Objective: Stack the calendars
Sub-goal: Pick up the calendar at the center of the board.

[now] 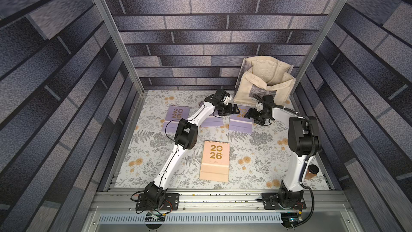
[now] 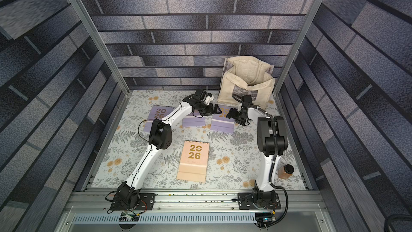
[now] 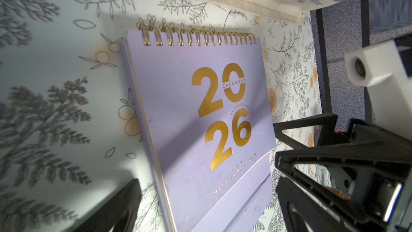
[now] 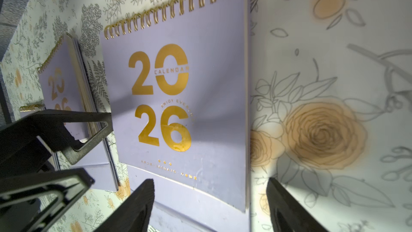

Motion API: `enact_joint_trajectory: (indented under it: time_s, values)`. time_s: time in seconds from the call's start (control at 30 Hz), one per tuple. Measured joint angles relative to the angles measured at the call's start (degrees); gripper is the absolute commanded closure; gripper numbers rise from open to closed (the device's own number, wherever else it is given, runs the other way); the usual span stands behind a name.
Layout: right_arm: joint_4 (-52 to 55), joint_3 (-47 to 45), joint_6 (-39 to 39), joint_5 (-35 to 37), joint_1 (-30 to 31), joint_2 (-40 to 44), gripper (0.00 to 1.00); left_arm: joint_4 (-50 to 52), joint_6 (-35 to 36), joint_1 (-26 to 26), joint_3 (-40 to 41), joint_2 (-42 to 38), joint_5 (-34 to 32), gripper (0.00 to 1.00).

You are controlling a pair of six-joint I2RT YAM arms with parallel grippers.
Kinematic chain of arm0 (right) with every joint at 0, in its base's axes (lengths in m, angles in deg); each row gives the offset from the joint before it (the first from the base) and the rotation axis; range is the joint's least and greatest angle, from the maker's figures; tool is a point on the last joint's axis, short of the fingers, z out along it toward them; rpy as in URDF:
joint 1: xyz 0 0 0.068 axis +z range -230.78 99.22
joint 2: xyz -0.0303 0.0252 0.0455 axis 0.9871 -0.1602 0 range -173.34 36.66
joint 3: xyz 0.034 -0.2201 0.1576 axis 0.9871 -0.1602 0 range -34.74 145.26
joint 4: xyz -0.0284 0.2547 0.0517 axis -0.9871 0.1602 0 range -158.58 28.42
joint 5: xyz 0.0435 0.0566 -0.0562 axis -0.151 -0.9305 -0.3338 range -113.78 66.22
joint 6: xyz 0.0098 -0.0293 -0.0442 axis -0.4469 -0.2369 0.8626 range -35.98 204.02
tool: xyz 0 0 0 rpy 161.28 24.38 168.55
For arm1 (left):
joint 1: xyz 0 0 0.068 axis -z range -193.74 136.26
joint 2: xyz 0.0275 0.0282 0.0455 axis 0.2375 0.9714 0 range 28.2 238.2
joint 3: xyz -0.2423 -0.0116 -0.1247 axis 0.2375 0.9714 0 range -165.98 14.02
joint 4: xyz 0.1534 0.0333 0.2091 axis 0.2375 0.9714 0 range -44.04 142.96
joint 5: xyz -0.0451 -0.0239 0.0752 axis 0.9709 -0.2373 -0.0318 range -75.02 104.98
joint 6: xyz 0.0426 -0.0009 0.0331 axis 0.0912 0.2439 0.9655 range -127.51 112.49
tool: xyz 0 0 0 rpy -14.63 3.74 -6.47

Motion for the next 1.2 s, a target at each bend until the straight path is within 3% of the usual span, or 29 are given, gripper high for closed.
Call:
enact_joint_trajectory:
  time_s: [0.3, 0.5, 0.93, 1.2]
  values:
    - [-0.33, 3.72, -0.07, -2.82, -0.22, -4.24, 0.33, 0.0, -0.02, 0.0, 0.0, 0.44, 3.3, 0.08]
    - [-0.5, 3.61, -0.44, -3.61, -0.63, -4.7, 0.52, 0.55, 0.0, -0.66, 0.0, 0.55, 4.85, 0.12]
    - [-5.88, -4.9, -1.14, -5.05, -1.16, -0.61, 0.75, 3.21, 1.4, -1.49, 0.2, 0.55, 7.1, 0.23]
    - [-8.59, -10.34, -2.05, -7.23, -1.25, 4.72, 0.78, 0.85, 3.13, -1.92, 5.88, -2.01, 9.05, 0.24]
